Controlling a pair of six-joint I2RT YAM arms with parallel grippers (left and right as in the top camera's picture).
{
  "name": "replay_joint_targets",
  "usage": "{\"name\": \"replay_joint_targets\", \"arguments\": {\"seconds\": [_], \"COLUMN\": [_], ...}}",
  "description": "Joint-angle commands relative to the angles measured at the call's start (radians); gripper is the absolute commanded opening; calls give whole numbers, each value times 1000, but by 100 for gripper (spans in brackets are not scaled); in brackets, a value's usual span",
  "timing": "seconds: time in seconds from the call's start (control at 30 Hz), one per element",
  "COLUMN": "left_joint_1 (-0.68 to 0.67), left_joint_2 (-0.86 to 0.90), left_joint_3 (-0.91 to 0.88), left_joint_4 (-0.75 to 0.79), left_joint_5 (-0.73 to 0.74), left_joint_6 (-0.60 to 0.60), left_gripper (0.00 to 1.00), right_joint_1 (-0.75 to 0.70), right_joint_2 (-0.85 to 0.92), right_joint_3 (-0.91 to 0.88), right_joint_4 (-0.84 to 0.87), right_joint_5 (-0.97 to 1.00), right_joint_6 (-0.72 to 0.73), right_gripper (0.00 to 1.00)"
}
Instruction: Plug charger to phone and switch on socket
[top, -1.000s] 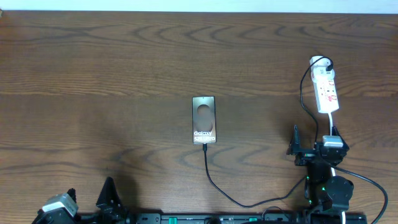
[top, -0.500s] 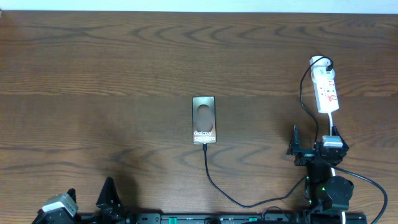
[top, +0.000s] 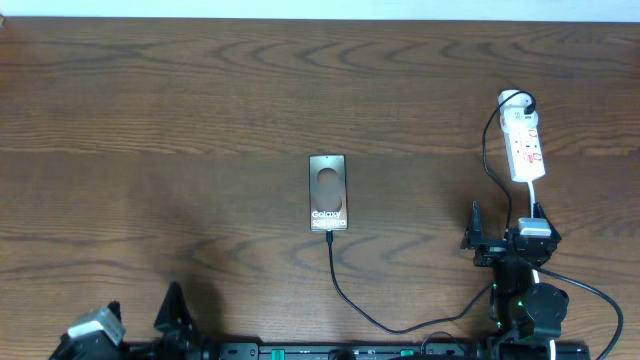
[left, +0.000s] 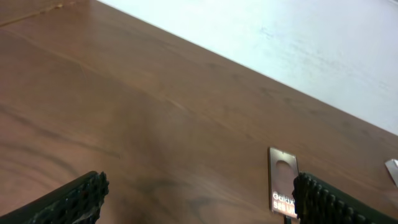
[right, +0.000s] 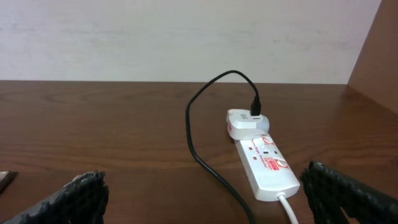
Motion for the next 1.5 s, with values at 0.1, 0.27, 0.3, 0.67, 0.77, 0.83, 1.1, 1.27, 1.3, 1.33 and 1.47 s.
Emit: {"name": "replay_joint_targets", "arguments": {"seconds": [0.1, 0.27, 0.3, 0.67, 0.77, 0.83, 1.1, 1.27, 1.3, 1.33, 1.47], "left_joint_1": [-9, -9, -9, -9, -9, -9, -9, -9, -9, -9, -9], "left_joint_2": [-2, -2, -2, -2, -3, -3, -3, -3, -3, -3, -3], "left_joint_3": [-171, -327, -359, -719, -781, -819, -908, -913, -913, -913, -913], "left_joint_4": [188, 354, 383, 871, 948, 990, 1138, 1087, 1087, 1087, 1089], "left_joint_5": [-24, -23, -22, -4, -4, -4, 48, 71, 73, 74, 72], "left_joint_6": [113, 129, 129, 129, 130, 154, 349, 377, 392, 407, 403], "left_gripper": [97, 97, 97, 97, 97, 97, 97, 97, 97, 97, 97], "right_joint_1": [5, 5, 5, 5, 5, 5, 5, 5, 5, 5, 5], "right_joint_2": [-5, -5, -5, -5, -5, -5, -5, -5, -5, -5, -5], "right_joint_3": [-2, -2, -2, -2, -2, -2, -2, -2, -2, -2, -2], "right_joint_4": [-5, -5, -5, -5, -5, -5, -5, -5, -5, -5, -5], "right_joint_5": [0, 0, 0, 0, 1, 0, 0, 0, 0, 0, 0], "right_joint_6": [-12, -12, -12, -12, -12, -12, -12, -12, -12, -12, -12], "right_gripper": [99, 99, 99, 99, 99, 99, 99, 99, 99, 99, 99]}}
